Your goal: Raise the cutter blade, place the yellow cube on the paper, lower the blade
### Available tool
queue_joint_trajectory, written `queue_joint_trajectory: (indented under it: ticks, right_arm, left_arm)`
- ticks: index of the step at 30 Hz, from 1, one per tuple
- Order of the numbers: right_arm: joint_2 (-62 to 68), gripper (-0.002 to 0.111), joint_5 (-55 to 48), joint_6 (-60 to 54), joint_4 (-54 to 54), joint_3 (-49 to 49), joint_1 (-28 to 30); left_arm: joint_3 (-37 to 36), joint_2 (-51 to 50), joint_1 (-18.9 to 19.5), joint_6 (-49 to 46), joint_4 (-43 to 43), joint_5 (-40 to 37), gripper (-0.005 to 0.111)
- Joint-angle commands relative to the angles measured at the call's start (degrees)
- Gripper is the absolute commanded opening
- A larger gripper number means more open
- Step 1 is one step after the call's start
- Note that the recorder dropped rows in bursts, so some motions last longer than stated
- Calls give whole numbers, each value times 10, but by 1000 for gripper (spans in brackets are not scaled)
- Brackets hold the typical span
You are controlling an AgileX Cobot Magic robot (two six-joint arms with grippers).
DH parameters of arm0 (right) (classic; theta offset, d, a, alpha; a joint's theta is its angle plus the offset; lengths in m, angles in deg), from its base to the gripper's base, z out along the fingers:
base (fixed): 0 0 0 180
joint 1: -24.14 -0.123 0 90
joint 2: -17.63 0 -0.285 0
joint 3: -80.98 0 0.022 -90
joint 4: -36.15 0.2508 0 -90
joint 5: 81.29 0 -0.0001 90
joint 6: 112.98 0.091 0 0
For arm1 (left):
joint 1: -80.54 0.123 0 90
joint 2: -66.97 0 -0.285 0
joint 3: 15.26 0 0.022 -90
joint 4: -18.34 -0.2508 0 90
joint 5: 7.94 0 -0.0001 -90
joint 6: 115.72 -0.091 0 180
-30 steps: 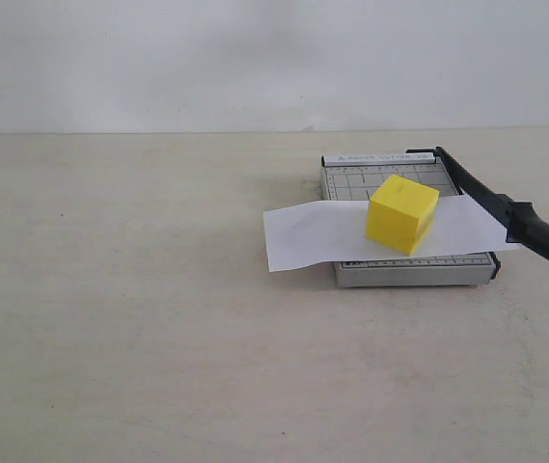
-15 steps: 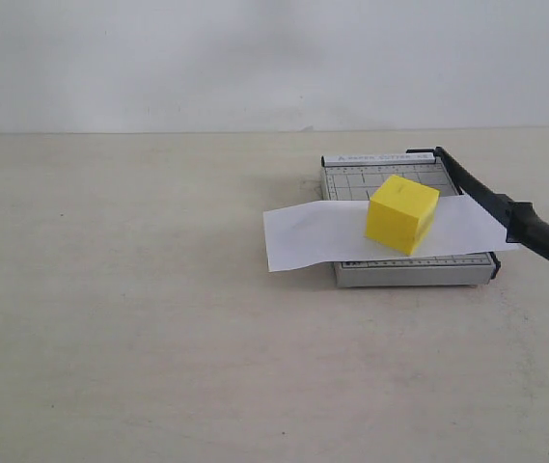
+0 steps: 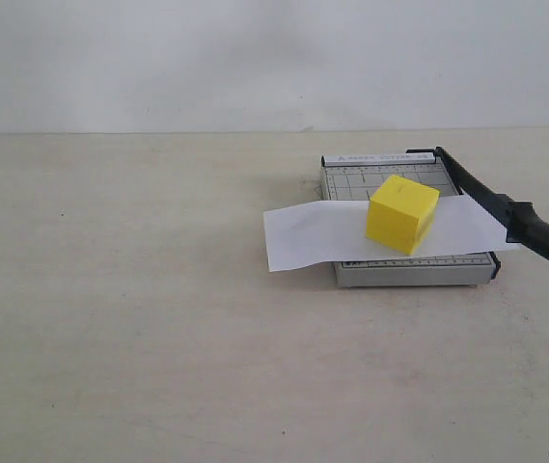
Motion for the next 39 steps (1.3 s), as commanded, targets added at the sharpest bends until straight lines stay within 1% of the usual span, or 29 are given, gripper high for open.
queue_joint_trajectory:
  ticks: [1,3,5,7,11,15,17,21,27,35,39]
  right_arm:
    - [-2,0,4,0,-3,1,-1]
    - [-2,0,4,0,-3,1,-1]
    - [-2,0,4,0,-3,1,-1]
    - [-2,0,4,0,-3,1,-1]
    - [-2,0,4,0,-3,1,-1]
    - [-2,0,4,0,-3,1,-1]
    - [-2,0,4,0,-3,1,-1]
    - [-2,0,4,0,-3,1,-1]
    - [-2,0,4,0,-3,1,-1]
    - [-2,0,4,0,-3,1,-1]
    - [-2,0,4,0,-3,1,-1]
  left_arm:
    - [-2,2,-1,92,-59,1,4]
    - [-2,2,-1,107,-74,10,4]
    - [-2,2,-1,137,-107,25,4]
    - [-2,2,-1,199,-145,44,4]
    - [-2,2,-1,352,-272,78,4]
    - [-2,2,-1,454,-411,126,4]
    - [-2,2,-1,487,-459,145,4]
    - [-2,2,-1,492,-459,139,4]
    - [-2,2,-1,426,-456,137,4]
    - [-2,2,0,425,-456,147,4]
    - [-2,2,13,425,-456,147,4]
